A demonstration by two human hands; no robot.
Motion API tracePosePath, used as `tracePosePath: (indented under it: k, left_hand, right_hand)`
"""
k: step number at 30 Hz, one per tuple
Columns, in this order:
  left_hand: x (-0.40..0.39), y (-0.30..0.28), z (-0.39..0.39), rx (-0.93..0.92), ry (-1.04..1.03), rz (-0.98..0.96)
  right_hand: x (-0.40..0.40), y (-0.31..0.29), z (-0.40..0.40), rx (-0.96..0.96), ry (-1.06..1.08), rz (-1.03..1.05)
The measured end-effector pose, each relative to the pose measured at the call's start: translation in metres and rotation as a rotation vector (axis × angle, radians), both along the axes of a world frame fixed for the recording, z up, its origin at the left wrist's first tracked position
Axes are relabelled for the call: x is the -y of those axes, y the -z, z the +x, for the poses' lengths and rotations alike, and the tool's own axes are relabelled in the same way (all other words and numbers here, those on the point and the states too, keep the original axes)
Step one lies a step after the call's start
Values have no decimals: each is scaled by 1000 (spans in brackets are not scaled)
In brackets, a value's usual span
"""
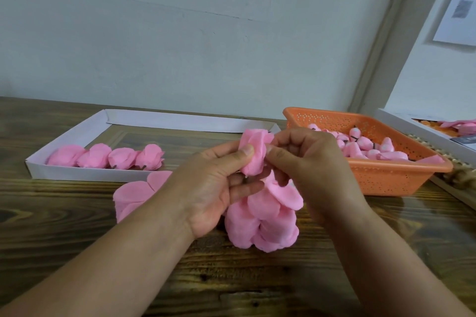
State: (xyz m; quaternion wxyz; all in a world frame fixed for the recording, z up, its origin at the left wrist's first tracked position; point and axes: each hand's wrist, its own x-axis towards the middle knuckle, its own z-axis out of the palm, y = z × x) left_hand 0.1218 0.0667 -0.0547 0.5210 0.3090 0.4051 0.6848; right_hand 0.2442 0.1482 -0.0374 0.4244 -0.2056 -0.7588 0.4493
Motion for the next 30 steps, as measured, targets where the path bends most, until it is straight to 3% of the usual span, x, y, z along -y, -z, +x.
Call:
tracePosePath:
  k: [7, 11, 14, 19, 22, 27, 30]
  left_hand:
    - [4, -1, 8, -170, -102, -20]
    - [1, -2, 7, -175, -209, -28]
    - [2, -1, 10, -171, -269, -44]
    - [1, 5, 17, -239, -299, -54]
    - [3, 2, 17, -227, -225, -8]
    - [6, -6, 12, -43, 93, 108]
    - [7, -6, 8, 44, 230, 107]
  right_hand:
    - [11, 8, -11, 57, 217, 234]
    - [15, 10, -12, 79, 172, 360]
    - [21, 14, -14, 234, 179, 482]
    - [24, 22, -22, 265, 428, 683]
    - [19, 18, -18, 193, 396, 626]
    - [15, 8, -9, -12, 126, 338]
    - [22, 7, -9, -2, -30, 363]
